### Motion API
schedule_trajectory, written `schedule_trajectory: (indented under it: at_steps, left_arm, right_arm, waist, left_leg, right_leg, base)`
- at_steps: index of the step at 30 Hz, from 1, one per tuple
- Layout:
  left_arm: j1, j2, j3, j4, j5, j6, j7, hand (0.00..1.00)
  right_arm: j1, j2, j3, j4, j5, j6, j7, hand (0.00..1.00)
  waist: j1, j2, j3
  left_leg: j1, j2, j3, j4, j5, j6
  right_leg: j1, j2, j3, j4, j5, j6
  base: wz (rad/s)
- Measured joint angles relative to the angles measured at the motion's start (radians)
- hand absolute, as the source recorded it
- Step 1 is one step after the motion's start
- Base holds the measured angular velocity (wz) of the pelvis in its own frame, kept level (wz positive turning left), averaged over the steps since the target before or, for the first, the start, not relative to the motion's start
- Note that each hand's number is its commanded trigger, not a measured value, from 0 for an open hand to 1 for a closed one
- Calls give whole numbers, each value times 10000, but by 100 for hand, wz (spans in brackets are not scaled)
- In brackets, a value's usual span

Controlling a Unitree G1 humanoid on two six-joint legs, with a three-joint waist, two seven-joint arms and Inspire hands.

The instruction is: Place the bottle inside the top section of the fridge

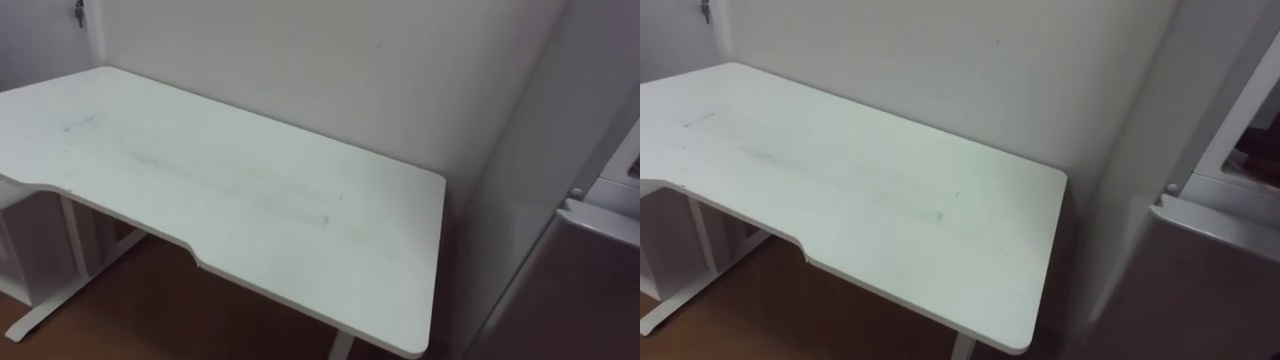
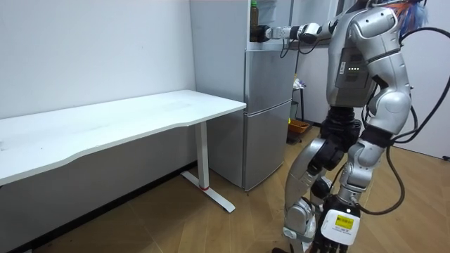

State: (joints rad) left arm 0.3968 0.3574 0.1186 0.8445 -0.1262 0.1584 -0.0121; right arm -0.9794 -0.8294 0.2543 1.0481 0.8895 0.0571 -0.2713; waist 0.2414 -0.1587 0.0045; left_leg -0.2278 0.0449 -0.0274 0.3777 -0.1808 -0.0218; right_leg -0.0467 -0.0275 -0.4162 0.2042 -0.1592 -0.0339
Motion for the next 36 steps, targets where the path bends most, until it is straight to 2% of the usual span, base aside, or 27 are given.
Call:
schedule_trajectory:
  at_steps: [3,12,14,16,18,19,20,22,24,27,32,36]
  left_arm:
    - [2,14,0,23,0,-128,-23,0]
    - [50,4,0,412,0,-174,-96,0]
    - [50,4,40,421,5,-175,-145,0]
    - [62,-8,183,459,0,-174,-203,0]
    - [155,-89,404,445,20,-174,-211,0]
    - [178,-108,414,445,20,-173,-211,0]
    - [229,-141,447,436,20,-173,-211,0]
    - [293,-178,584,436,17,-172,-205,0]
    - [338,-262,767,436,13,-157,-198,0]
    - [292,-388,778,429,18,-147,-200,0]
    - [270,-621,776,415,18,-156,-206,0]
    - [276,-632,777,456,52,-158,-235,0]
  right_arm:
    - [31,0,0,3,15,-25,233,0]
    - [30,-27,-33,-88,572,-44,717,0]
    - [38,-35,-130,-121,568,-31,813,0]
    - [229,-31,-334,-485,489,28,822,0]
    - [513,-31,-509,-1092,424,75,811,0]
    - [536,-30,-509,-1205,425,82,817,0]
    - [608,-30,-511,-1404,429,84,850,0]
    - [766,-32,-516,-1704,442,97,881,0]
    - [926,-31,-518,-2009,482,105,1046,0]
    - [1092,-29,-722,-2433,455,268,1219,0]
    - [1487,-23,-930,-2854,432,324,1529,0]
    - [1883,-23,-1275,-3108,435,328,1628,0]
  waist:
    - [-7,-7,58]
    - [-155,-34,55]
    - [-202,-9,37]
    - [-218,37,56]
    - [-383,100,-11]
    - [-418,158,10]
    - [-459,225,-9]
    - [-554,293,-99]
    - [-644,336,-130]
    - [-832,342,-150]
    - [-1031,317,-158]
    - [-1085,261,-179]
  left_leg:
    - [138,1,41,-65,0,-3]
    - [320,16,209,-266,9,-14]
    - [351,16,224,-273,9,-13]
    - [465,7,253,-343,10,-12]
    - [590,-26,254,-411,8,-6]
    - [652,-34,260,-437,7,-5]
    - [768,-47,281,-512,12,0]
    - [848,-41,325,-613,20,-3]
    - [1068,-37,429,-800,46,-14]
    - [1188,-38,485,-926,56,-22]
    - [1372,-61,545,-992,53,-18]
    - [1430,-66,577,-1096,52,-18]
  right_leg:
    - [35,-36,39,-14,-23,-1]
    - [117,-49,186,-31,-30,2]
    - [148,-26,187,-7,-27,4]
    - [252,-32,198,-20,-23,11]
    - [361,-58,169,-38,-46,44]
    - [409,-63,172,-49,-50,51]
    - [505,-68,176,-96,-53,58]
    - [573,-60,195,-174,-58,64]
    - [675,-76,258,-187,-94,69]
    - [728,-102,252,-193,-123,74]
    - [834,-208,177,-187,-141,101]
    - [845,-205,272,-190,-149,105]
  base:
    - [-1]
    - [-5]
    - [0]
    - [0]
    - [0]
    - [0]
    - [-4]
    - [-2]
    - [-7]
    - [-4]
    - [-2]
    - [-5]
